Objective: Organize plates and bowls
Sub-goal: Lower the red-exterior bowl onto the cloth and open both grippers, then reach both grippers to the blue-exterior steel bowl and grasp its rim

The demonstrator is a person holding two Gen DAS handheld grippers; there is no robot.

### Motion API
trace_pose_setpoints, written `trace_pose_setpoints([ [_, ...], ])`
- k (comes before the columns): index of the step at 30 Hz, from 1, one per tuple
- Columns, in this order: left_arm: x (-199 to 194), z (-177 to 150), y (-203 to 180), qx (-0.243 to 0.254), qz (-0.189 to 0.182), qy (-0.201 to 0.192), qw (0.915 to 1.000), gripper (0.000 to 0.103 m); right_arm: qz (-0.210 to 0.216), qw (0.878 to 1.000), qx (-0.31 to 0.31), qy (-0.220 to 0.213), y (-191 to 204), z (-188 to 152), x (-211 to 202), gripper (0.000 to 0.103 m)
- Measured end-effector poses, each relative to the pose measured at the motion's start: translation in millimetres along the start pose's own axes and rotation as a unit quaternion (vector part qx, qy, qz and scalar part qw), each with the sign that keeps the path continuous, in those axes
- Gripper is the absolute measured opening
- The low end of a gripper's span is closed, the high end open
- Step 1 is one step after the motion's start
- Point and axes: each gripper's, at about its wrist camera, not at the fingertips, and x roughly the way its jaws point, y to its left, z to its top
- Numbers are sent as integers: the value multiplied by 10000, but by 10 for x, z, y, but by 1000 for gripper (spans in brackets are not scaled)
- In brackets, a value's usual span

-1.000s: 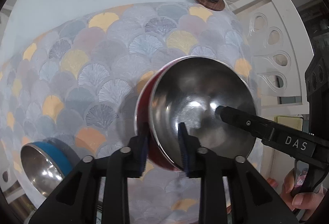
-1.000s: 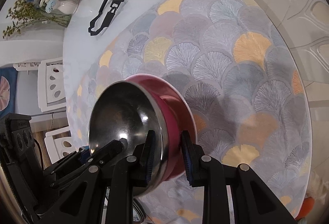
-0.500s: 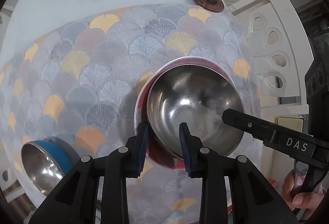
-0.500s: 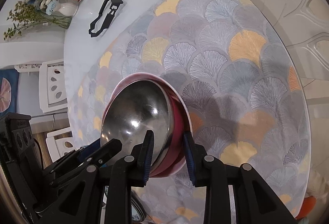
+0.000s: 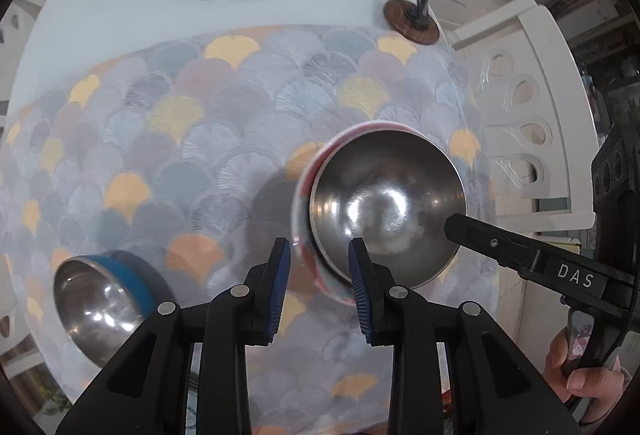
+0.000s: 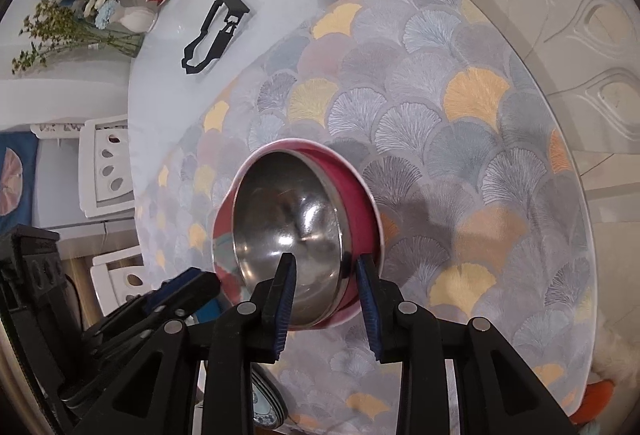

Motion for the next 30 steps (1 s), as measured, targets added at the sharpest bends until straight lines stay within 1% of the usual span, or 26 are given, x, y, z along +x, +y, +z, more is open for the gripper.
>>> trace_pose_setpoints([
  [1, -37, -4, 41, -27, 19, -24, 10000, 29, -58, 10000, -26, -30, 38, -9, -23, 31],
  [4, -122, -22, 193, -164, 105, -57, 9998, 29, -152, 9997, -136, -118, 155, -39, -89, 33],
  [7, -194, -68, 388, -307, 198, -67, 9993, 30, -339, 9990, -250, -166, 292, -69, -124, 45],
  [11, -236, -152, 695, -537, 349, -17, 9979, 33, -206, 9987, -444, -137, 530, -123, -90, 46],
  [20, -305, -404, 1337, -1011, 426, 15, 9940, 35, -209, 9931, -1125, 242, 1279, -360, 356, 47],
  [22, -326, -465, 1478, -1102, 442, 14, 9929, 38, -213, 9913, -1255, 328, 1424, -411, 461, 47],
  [25, -345, -548, 1689, -1243, 446, 15, 9912, 41, -224, 9887, -1413, 450, 1613, -493, 624, 47],
  [30, -353, -689, 2042, -1482, 423, 29, 9880, 42, -268, 9850, -1572, 662, 1870, -640, 920, 48],
])
